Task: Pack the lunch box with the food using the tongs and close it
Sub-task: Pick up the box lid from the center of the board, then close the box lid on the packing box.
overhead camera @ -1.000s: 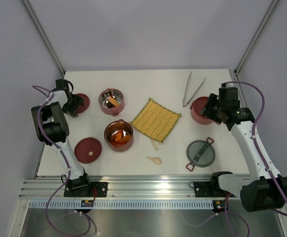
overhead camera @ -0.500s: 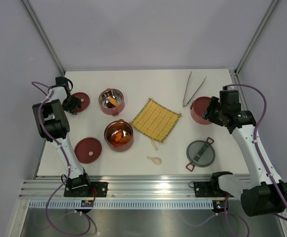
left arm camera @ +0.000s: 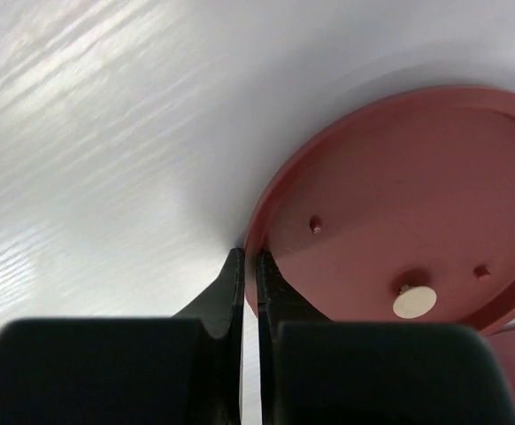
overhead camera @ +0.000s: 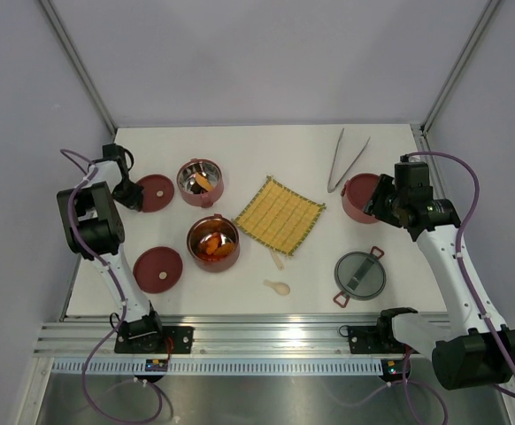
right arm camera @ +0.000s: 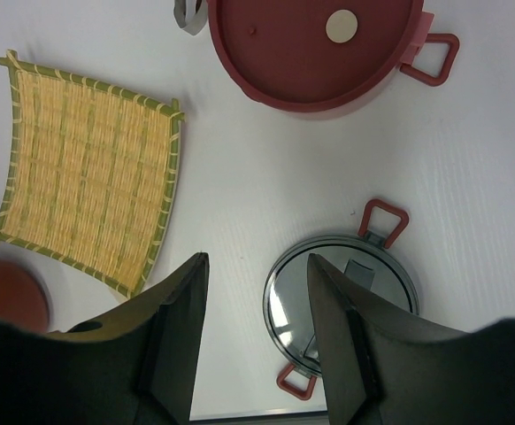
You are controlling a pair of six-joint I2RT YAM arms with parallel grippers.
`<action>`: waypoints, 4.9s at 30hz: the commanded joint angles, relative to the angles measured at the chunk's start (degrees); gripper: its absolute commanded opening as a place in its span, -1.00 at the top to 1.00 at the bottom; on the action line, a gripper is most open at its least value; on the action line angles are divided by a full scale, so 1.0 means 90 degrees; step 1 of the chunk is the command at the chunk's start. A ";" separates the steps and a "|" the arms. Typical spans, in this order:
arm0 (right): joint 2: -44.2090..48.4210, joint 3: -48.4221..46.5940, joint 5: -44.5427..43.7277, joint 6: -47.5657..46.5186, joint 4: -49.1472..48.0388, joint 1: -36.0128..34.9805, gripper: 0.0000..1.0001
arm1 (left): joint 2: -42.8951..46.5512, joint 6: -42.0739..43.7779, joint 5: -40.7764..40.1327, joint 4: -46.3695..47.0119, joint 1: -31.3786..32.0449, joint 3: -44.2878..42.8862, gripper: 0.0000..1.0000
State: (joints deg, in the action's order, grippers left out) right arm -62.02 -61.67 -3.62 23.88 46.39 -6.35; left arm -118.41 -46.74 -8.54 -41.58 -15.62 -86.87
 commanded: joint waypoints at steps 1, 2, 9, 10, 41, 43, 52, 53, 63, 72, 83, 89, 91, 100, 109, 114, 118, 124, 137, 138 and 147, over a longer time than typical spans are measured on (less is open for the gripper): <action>0.0114 0.0006 -0.0096 0.0042 -0.0115 -0.0046 -0.12 | 0.0752 0.0349 -0.0272 0.0069 0.0036 0.0510 1.00; 0.0104 -0.0003 -0.0096 0.0023 -0.0125 -0.0037 -0.12 | 0.0851 0.0408 -0.0292 0.0099 0.0036 0.0589 1.00; -0.0062 -0.0023 -0.0008 0.0032 -0.0242 -0.0037 -0.12 | 0.1544 0.0575 -0.0155 0.0585 0.0046 0.1155 1.00; -0.0062 -0.0013 -0.0018 0.0052 -0.0242 -0.0037 -0.12 | 0.1681 0.0536 -0.0145 0.0645 0.0046 0.1224 1.00; -0.0267 -0.0101 0.0138 0.0208 -0.0321 -0.0037 -0.11 | 0.1799 0.1131 0.0401 0.0069 0.1559 -0.0621 1.00; -0.0258 -0.0111 0.0128 0.0189 -0.0311 -0.0037 -0.11 | 0.1780 0.1092 0.0421 0.0157 0.1608 -0.0466 1.00; -0.0238 -0.0003 0.0119 0.0198 -0.0350 -0.0046 -0.11 | 0.1556 0.0984 0.0763 0.0285 0.1696 -0.0318 1.00; -0.0248 0.0006 0.0128 0.0189 -0.0369 -0.0037 -0.11 | 0.1516 0.0984 0.0763 0.0236 0.1686 -0.0405 1.00; -0.0248 0.0046 0.0167 0.0169 -0.0447 -0.0037 -0.11 | 0.1028 0.0985 0.0548 -0.0077 0.2057 -0.0690 1.00; -0.0189 0.0036 0.0187 0.0179 -0.0487 -0.0037 -0.11 | 0.0989 0.1004 0.0372 -0.0087 0.2067 -0.0602 1.00; -0.0267 0.0026 0.0197 0.0179 -0.0496 -0.0037 -0.11 | 0.0891 0.1053 0.0216 -0.0253 0.2067 -0.0719 1.00; -0.0306 0.0026 0.0197 0.0159 -0.0496 -0.0037 -0.11 | 0.0842 0.1092 0.0255 -0.0184 0.2058 -0.0758 1.00; -0.0297 0.0026 0.0187 0.0169 -0.0487 -0.0037 -0.11 | 0.0794 0.1102 0.0255 -0.0204 0.2067 -0.0807 1.00; -0.0287 -0.0013 0.0168 0.0140 -0.0477 -0.0037 -0.11 | 0.0715 0.1102 0.0197 -0.0204 0.2057 -0.0924 0.99; -0.0267 -0.0003 0.0168 0.0140 -0.0457 -0.0037 -0.11 | 0.0588 0.1121 0.0138 -0.0243 0.2067 -0.1031 0.92; -0.0277 -0.0013 0.0168 0.0149 -0.0447 -0.0037 -0.11 | 0.0549 0.1131 0.0118 -0.0321 0.2057 -0.1070 0.80; -0.0277 -0.0023 0.0168 0.0140 -0.0448 -0.0046 -0.11 | 0.0598 0.1170 0.0138 -0.0341 0.2067 -0.1080 0.58; -0.0287 -0.0033 0.0207 0.0150 -0.0457 -0.0037 -0.11 | 0.0627 0.1209 0.0138 -0.0419 0.2057 -0.1129 0.21; -0.0365 -0.0052 0.0246 0.0149 -0.0496 -0.0037 -0.11 | 0.1379 0.1326 0.0070 -0.0155 0.2155 -0.1022 -0.18; -0.0375 -0.0052 0.0246 0.0140 -0.0496 -0.0037 -0.11 | 0.1466 0.1355 -0.0037 -0.0049 0.2194 -0.1022 -0.19; -0.0521 -0.0130 0.0226 0.0159 -0.0487 -0.0046 -0.11 | 0.1253 0.1990 -0.0877 0.0255 0.2868 -0.1645 -0.24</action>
State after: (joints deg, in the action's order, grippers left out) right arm -66.30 -61.06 -1.91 25.30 43.09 -6.35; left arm -106.80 -32.14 -11.49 -41.95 8.80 -97.06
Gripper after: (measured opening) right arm 0.557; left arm 0.628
